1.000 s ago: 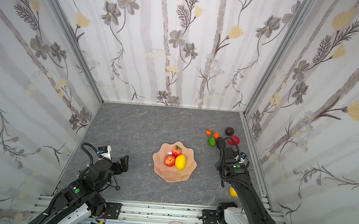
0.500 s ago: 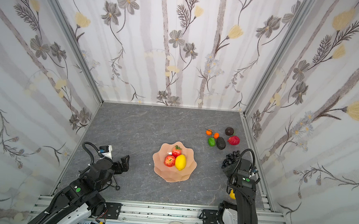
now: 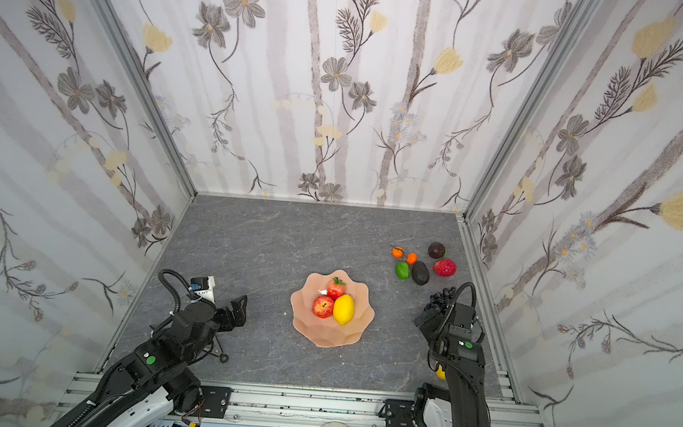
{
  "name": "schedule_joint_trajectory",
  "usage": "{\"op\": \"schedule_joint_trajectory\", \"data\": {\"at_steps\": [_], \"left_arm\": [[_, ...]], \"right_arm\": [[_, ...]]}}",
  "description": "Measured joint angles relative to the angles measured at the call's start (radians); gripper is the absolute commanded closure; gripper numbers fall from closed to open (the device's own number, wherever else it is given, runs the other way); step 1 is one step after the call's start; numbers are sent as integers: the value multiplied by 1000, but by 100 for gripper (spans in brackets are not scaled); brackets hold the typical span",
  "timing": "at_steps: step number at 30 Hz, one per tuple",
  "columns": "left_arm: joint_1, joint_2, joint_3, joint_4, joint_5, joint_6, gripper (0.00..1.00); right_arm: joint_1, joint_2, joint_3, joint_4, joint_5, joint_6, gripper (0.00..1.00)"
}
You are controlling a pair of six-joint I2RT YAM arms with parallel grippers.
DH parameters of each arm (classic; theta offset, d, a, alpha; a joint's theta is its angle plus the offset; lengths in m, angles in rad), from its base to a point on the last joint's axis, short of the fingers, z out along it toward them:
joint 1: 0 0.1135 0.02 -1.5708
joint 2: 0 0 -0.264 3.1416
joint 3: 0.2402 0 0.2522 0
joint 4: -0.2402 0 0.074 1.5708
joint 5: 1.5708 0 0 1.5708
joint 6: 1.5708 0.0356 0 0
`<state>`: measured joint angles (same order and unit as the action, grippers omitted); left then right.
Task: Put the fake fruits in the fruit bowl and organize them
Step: 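Lower the open right gripper over the yellow pear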
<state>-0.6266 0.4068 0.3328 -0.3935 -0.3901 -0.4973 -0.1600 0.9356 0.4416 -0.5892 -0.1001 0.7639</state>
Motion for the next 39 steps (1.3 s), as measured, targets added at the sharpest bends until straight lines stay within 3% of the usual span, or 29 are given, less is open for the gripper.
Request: {"op": "schedule_joint_trajectory", "data": {"at_steps": [9,16,21,25,32,39], "left_arm": [[0,-10,0,0,0,0,0],[0,-23,0,0,-3,0,0],[0,-26,0,0,-3,0,0],[0,-27,0,0,-3,0,0],[0,-28,0,0,-6,0,0],[0,-26,0,0,-10,-1,0]], "right_arm": [[36,-1,67,-14,33,2,0],[21,-40,97,-96,231,34,0],[-53,-60,90,-115,317,76,0],[-125,-60,32,-119,275,106,0],[-170,-72,-33,-105,220,117,0],[-174,-46,-74,-36,81,68,0]]}}
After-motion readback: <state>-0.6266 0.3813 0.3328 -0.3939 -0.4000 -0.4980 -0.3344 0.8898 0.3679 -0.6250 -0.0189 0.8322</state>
